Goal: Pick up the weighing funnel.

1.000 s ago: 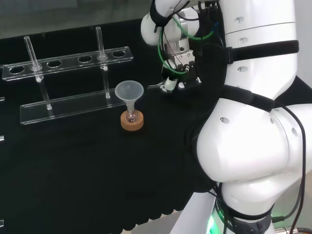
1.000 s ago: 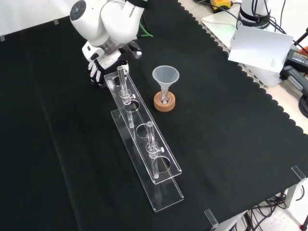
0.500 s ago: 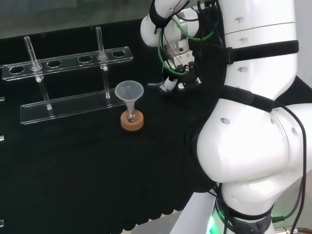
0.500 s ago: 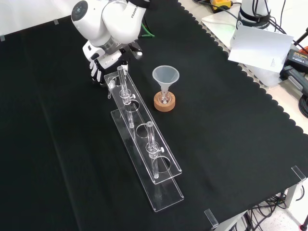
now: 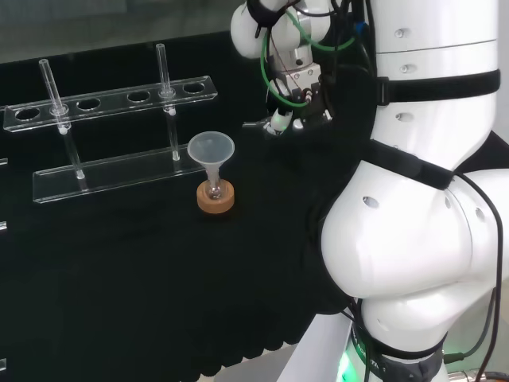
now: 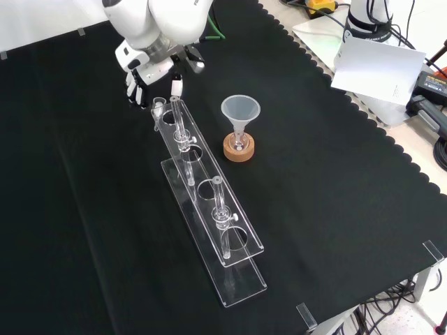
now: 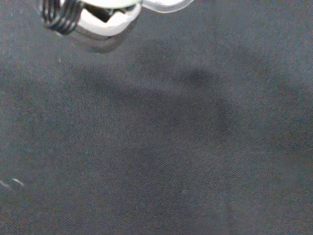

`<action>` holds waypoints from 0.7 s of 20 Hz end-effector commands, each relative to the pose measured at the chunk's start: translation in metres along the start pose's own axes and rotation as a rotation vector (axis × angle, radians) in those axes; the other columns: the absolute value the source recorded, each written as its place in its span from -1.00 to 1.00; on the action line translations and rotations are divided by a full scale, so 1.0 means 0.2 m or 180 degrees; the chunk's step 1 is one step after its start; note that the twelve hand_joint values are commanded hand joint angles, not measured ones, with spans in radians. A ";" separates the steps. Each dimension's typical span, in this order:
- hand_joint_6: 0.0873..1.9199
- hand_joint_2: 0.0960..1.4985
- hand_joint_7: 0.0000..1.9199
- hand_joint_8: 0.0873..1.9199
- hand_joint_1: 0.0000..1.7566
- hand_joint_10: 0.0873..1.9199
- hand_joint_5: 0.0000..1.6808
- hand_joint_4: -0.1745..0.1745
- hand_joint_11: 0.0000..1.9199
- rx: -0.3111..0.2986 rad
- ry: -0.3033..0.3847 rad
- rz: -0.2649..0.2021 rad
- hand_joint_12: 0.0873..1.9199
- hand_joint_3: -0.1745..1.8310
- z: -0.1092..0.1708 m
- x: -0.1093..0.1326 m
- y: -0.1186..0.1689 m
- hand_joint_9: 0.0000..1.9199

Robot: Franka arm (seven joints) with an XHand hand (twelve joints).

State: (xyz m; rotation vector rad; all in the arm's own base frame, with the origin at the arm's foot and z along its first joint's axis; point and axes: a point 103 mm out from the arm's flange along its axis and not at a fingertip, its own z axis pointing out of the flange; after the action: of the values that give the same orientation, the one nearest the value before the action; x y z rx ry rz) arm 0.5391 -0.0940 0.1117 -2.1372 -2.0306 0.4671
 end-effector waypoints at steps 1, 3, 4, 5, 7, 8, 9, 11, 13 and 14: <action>-0.22 -0.08 -0.36 -0.38 0.25 -0.62 0.40 1.00 -0.21 -0.0039 -0.0049 0.0064 0.12 -0.25 -0.12 -0.05 -0.16 -0.06; -0.23 -0.09 -0.35 -0.38 0.25 -0.63 0.41 1.00 -0.20 -0.0081 -0.0018 0.0102 0.10 -0.25 -0.16 -0.07 -0.22 -0.06; -0.23 -0.09 -0.35 -0.38 0.25 -0.64 0.41 1.00 -0.19 -0.0089 -0.0008 0.0122 0.10 -0.25 -0.18 -0.07 -0.25 -0.05; -0.23 -0.09 -0.35 -0.38 0.25 -0.64 0.41 1.00 -0.19 -0.0108 0.0003 0.0136 0.10 -0.25 -0.20 -0.08 -0.28 -0.05; -0.24 -0.09 -0.35 -0.38 0.25 -0.64 0.41 1.00 -0.17 -0.0132 -0.0001 0.0150 0.09 -0.25 -0.22 -0.08 -0.34 -0.05; -0.24 -0.09 -0.35 -0.38 0.25 -0.64 0.41 1.00 -0.17 -0.0140 -0.0011 0.0161 0.09 -0.25 -0.23 -0.08 -0.37 -0.05; -0.24 -0.09 -0.35 -0.38 0.25 -0.65 0.41 1.00 -0.16 -0.0153 -0.0009 0.0169 0.09 -0.25 -0.24 -0.08 -0.40 -0.05; -0.24 -0.09 -0.35 -0.38 0.25 -0.65 0.41 1.00 -0.16 -0.0171 0.0002 0.0186 0.09 -0.25 -0.26 -0.08 -0.46 -0.05; -0.24 -0.09 -0.35 -0.38 0.25 -0.66 0.42 1.00 -0.15 -0.0192 0.0009 0.0205 0.07 -0.25 -0.28 -0.08 -0.52 -0.04; -0.24 -0.09 -0.35 -0.38 0.25 -0.66 0.42 1.00 -0.15 -0.0206 0.0010 0.0212 0.06 -0.25 -0.29 -0.08 -0.55 -0.04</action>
State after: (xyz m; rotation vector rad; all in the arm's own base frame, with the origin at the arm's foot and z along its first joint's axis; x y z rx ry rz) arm 0.4863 -0.0971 0.1842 -2.2133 -2.0223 0.4223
